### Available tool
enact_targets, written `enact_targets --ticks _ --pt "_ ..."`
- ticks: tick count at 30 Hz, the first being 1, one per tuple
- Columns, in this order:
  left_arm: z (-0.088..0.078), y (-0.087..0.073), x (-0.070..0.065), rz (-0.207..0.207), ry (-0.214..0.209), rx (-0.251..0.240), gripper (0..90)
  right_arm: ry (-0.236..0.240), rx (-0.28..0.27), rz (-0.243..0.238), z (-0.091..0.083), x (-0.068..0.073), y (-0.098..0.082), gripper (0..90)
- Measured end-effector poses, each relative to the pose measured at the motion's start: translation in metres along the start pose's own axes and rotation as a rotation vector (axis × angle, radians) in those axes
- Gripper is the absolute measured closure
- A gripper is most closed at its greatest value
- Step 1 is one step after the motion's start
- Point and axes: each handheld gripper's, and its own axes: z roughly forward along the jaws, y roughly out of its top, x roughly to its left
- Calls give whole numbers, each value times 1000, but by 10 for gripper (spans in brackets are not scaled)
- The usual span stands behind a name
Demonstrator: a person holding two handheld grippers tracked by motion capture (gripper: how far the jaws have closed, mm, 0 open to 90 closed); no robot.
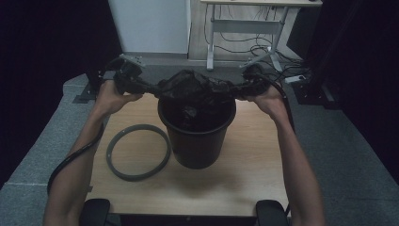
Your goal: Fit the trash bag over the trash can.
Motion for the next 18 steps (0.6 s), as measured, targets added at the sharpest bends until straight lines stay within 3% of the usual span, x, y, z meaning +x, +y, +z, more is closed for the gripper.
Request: enact_targets --ticks 7,15,17,18 --pt "-7 -23 -18 35 -26 16 892 70 -17 -4 -20 9 -27 815" --pt "4 -52 -26 50 -87 42 891 129 6 -14 -18 20 -55 808" --pt "6 -54 -27 55 -84 42 852 139 18 -18 -17 20 -59 752" --pt "6 -53 -27 53 -63 37 781 130 25 -21 -17 20 -59 672"
